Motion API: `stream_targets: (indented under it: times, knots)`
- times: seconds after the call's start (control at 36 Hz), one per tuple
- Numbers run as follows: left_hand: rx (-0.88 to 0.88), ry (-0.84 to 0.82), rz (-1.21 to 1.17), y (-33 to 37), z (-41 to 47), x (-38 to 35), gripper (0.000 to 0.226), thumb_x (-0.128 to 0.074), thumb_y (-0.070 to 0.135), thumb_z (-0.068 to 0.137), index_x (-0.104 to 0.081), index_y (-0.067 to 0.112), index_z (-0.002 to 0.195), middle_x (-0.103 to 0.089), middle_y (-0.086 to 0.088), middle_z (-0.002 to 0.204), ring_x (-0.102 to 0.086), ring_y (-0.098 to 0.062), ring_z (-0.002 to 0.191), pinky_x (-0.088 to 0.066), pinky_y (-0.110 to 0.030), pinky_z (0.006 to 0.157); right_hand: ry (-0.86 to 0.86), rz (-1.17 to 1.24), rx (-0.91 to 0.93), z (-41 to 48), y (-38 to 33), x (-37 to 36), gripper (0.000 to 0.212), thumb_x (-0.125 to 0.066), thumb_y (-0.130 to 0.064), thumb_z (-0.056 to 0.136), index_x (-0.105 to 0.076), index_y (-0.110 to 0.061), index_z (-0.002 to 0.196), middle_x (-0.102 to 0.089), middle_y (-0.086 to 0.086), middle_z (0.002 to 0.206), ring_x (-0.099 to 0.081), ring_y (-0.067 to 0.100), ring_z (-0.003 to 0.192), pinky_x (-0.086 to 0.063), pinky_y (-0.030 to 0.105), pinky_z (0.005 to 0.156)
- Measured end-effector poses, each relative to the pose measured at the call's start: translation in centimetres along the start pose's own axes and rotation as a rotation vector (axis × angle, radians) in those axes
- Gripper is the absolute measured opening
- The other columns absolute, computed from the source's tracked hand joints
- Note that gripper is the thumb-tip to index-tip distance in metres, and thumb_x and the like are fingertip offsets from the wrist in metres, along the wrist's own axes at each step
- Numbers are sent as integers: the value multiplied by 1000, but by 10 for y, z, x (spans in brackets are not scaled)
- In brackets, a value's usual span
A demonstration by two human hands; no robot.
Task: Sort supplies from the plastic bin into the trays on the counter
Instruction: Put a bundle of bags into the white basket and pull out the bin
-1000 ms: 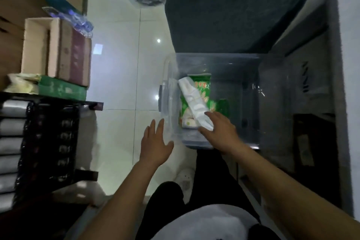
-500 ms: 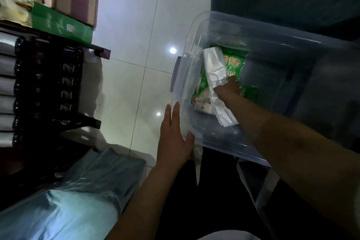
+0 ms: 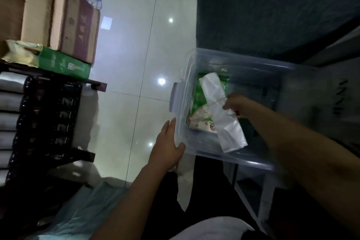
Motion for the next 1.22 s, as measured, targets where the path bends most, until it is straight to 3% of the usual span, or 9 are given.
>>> stream_targets:
  times: [0.11,0.19,0.33,0.42,0.5,0.58,0.67,0.86,1.22]
  knots:
    - [-41,-3,-60,16,-11,21,78,-61,24,92,-17,27,156,-21,-4,162,-30,-16,143,-28,-23,108,-51,223,22,-72,12,13,39,-60,9,85,-58,2,123,-63,24,115,-63,30,83,-54,39,71]
    - [-136,-29,-168,37,-26,38,73,-64,27,93,-23,28,154,-33,0,155,-37,-10,134,-26,-17,103,21,314,112,-134,24,12,33,-64,5,84,-62,-3,116,-67,19,102,-65,26,79,-56,38,70]
    - [-241,-255,-411,80,-64,58,63,-69,29,91,-39,34,146,-49,5,138,-53,-9,116,-43,-24,94,172,614,324,-255,65,-12,24,-64,9,83,-64,1,105,-68,16,82,-63,24,62,-52,33,60]
    - [-305,-470,-486,98,-93,59,59,-74,24,87,-50,28,141,-58,-1,133,-64,-13,111,-52,-36,98,302,801,484,-321,102,-38,22,-67,9,81,-66,2,101,-72,19,94,-69,29,78,-53,42,73]
    - [-372,-647,-514,108,-123,52,49,-73,9,85,-59,17,132,-65,-16,123,-68,-33,108,-55,-52,94,419,942,564,-378,140,-66,24,-68,8,80,-68,-3,101,-74,15,98,-71,28,86,-59,38,71]
    - [-459,-821,-528,116,-149,35,40,-66,-6,86,-64,12,122,-73,-13,108,-72,-28,96,-61,-45,81,544,1067,599,-422,172,-85,28,-69,7,78,-66,-1,105,-73,18,100,-71,30,88,-60,39,74]
    - [-515,-1001,-493,126,-178,9,41,-70,-4,79,-68,13,117,-75,-12,106,-73,-22,91,-61,-33,72,656,1202,661,-462,204,-99,31,-68,7,77,-65,2,108,-75,15,96,-72,27,84,-58,33,66]
    - [-668,-1193,-268,158,-253,-55,41,-79,10,76,-73,25,114,-75,-9,111,-73,-29,98,-61,-37,67,972,1310,662,-527,276,-131,33,-72,2,76,-67,1,109,-74,16,97,-73,25,83,-56,27,59]
    - [-700,-1430,-8,182,-407,-209,39,-68,3,88,-70,23,121,-72,-11,117,-71,-34,104,-59,-40,70,1206,1496,680,-591,457,-169,60,-82,-15,71,-64,-45,118,-74,9,111,-72,29,99,-58,40,74]
Point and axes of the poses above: each hand's wrist, its own z-axis towards the middle knuckle, its own x-axis out of the back of the hand, y = z × x, the point moved 1 cm from there along z, towards the middle knuckle
